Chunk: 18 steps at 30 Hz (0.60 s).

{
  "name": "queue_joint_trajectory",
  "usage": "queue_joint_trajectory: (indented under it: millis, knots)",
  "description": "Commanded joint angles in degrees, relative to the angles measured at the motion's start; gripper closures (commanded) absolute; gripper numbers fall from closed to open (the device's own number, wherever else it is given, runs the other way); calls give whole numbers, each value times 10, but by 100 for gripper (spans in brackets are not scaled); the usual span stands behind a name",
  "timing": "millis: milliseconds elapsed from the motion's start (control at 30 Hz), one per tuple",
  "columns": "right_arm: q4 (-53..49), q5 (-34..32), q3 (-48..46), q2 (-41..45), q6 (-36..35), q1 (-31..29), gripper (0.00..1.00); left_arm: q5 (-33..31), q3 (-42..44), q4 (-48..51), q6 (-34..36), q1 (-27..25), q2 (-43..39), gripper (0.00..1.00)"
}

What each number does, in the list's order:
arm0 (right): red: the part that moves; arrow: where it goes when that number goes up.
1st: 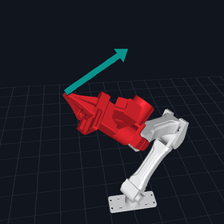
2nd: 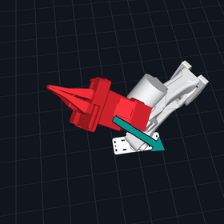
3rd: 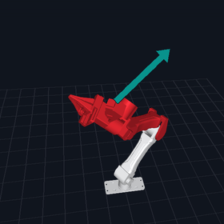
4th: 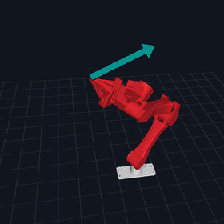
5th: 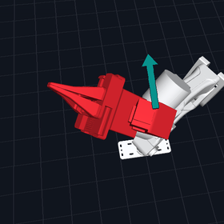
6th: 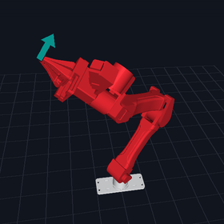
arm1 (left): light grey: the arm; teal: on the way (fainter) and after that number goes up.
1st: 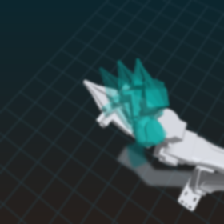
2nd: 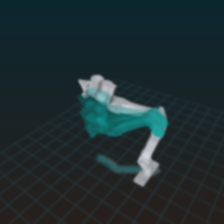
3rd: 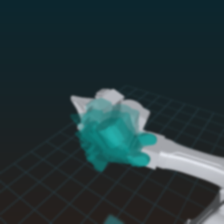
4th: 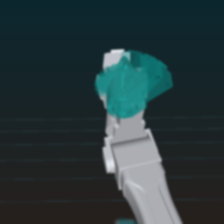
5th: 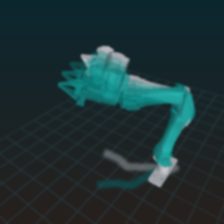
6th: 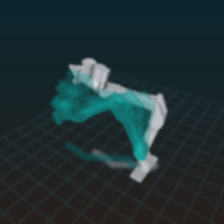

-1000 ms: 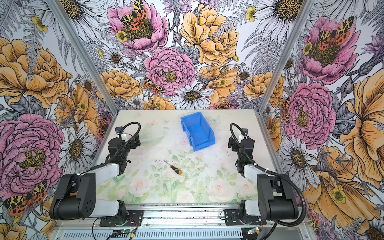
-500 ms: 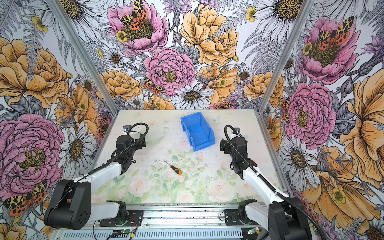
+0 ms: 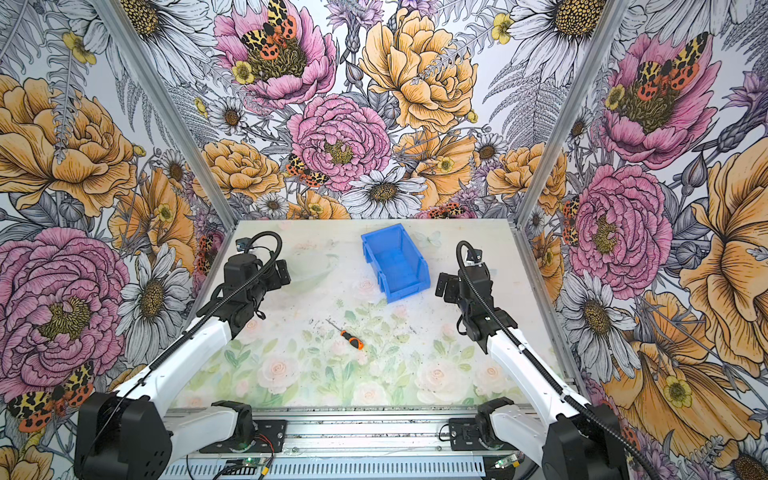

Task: Put the screwdriver in the bin
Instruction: 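Move the left gripper over the orange-handled screwdriver while the right arm rises forward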

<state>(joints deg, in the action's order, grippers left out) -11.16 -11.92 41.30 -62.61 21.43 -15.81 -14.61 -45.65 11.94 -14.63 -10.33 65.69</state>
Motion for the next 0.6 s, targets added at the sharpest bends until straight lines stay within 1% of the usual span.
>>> queue_joint_trajectory:
  millis: [0, 133, 267, 467, 567]
  knots:
    - [-46, 48, 35, -26, -6, -11, 1, 16, -22, 106, -52, -24, -28, 1]
    - [-70, 69, 55, -43, -25, -21, 0, -3, -51, 175, -113, -63, -37, 1]
    - [-91, 86, 66, -52, -26, -34, 0, -12, -63, 220, -182, -105, -34, 1]
    - [-127, 139, 61, -65, 9, -50, 0, -22, -78, 276, -307, -175, 1, 1]
    - [-129, 167, 48, -59, 19, -66, 0, -17, -78, 288, -364, -206, 20, 1]
